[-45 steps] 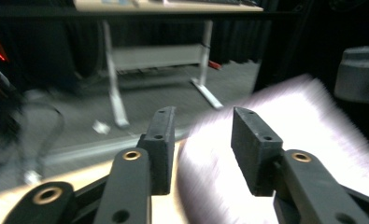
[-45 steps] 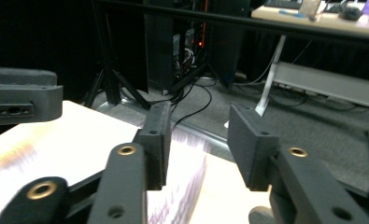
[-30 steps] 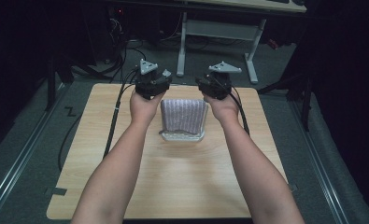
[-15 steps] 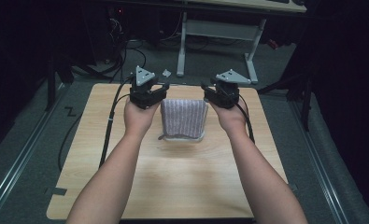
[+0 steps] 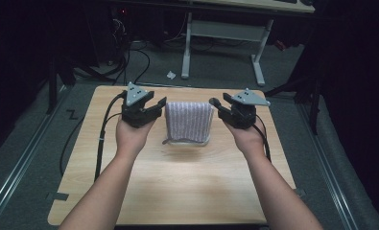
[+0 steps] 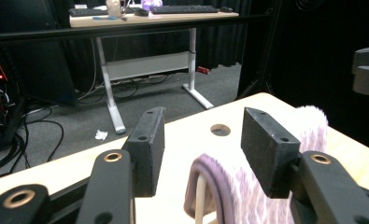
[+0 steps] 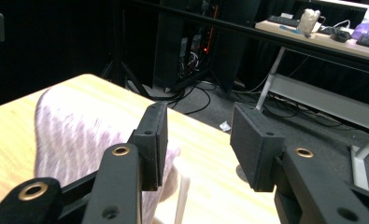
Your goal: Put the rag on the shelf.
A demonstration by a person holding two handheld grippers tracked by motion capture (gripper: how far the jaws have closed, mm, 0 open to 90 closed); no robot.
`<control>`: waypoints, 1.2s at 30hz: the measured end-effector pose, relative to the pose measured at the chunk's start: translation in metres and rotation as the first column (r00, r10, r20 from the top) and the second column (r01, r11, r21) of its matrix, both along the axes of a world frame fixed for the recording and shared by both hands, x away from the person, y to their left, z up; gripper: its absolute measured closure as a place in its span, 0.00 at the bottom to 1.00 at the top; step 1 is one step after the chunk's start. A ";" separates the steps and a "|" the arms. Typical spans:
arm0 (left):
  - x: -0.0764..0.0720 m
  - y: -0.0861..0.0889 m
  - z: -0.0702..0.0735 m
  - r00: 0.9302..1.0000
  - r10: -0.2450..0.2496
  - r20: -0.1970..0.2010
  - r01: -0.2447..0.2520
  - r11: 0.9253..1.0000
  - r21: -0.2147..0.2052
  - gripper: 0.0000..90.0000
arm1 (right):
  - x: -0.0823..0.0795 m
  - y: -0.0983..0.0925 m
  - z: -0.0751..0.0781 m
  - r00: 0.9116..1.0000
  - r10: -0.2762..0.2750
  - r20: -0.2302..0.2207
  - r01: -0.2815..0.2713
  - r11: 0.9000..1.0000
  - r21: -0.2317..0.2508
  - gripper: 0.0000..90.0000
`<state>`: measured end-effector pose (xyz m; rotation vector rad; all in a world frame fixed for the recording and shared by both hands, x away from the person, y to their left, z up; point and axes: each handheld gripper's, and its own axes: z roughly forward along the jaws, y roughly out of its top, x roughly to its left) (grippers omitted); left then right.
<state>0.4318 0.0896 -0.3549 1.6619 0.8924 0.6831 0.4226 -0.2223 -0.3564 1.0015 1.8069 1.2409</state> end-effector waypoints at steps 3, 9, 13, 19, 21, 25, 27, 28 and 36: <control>-0.004 0.007 -0.007 1.000 0.000 -0.021 0.000 1.000 -0.005 0.55 | -0.007 -0.001 -0.006 1.000 0.008 -0.012 -0.008 1.000 -0.007 0.63; -0.010 0.012 -0.029 0.998 -0.014 -0.063 0.016 1.000 0.021 0.55 | -0.018 0.000 -0.025 0.999 0.021 -0.038 -0.022 0.999 -0.026 0.60; -0.013 0.011 -0.050 0.993 -0.037 -0.108 0.040 0.999 0.021 0.54 | -0.020 0.000 -0.041 0.997 0.031 -0.072 -0.033 0.999 -0.037 0.58; -0.021 0.005 -0.085 0.984 -0.070 -0.166 0.079 0.996 0.047 0.53 | -0.025 -0.003 -0.066 0.991 0.037 -0.126 -0.041 0.999 -0.029 0.57; -0.025 0.003 -0.096 0.980 -0.080 -0.182 0.093 0.994 0.064 0.53 | -0.028 -0.004 -0.076 0.990 0.040 -0.139 -0.044 0.999 -0.029 0.56; -0.034 -0.001 -0.115 0.971 -0.106 -0.214 0.123 0.990 0.072 0.52 | -0.034 -0.006 -0.095 0.982 0.049 -0.183 -0.057 0.998 -0.037 0.53; -0.041 -0.003 -0.124 0.967 -0.116 -0.225 0.139 0.986 0.090 0.52 | -0.039 -0.008 -0.105 0.977 0.051 -0.205 -0.060 0.997 -0.038 0.53; -0.047 -0.004 -0.130 0.966 -0.119 -0.229 0.146 0.984 0.101 0.52 | -0.042 -0.009 -0.110 0.977 0.051 -0.207 -0.061 0.997 -0.041 0.53; -0.103 0.006 -0.180 0.930 -0.182 -0.319 0.233 0.963 0.132 0.46 | -0.087 -0.027 -0.154 0.960 0.045 -0.276 -0.067 0.995 -0.070 0.48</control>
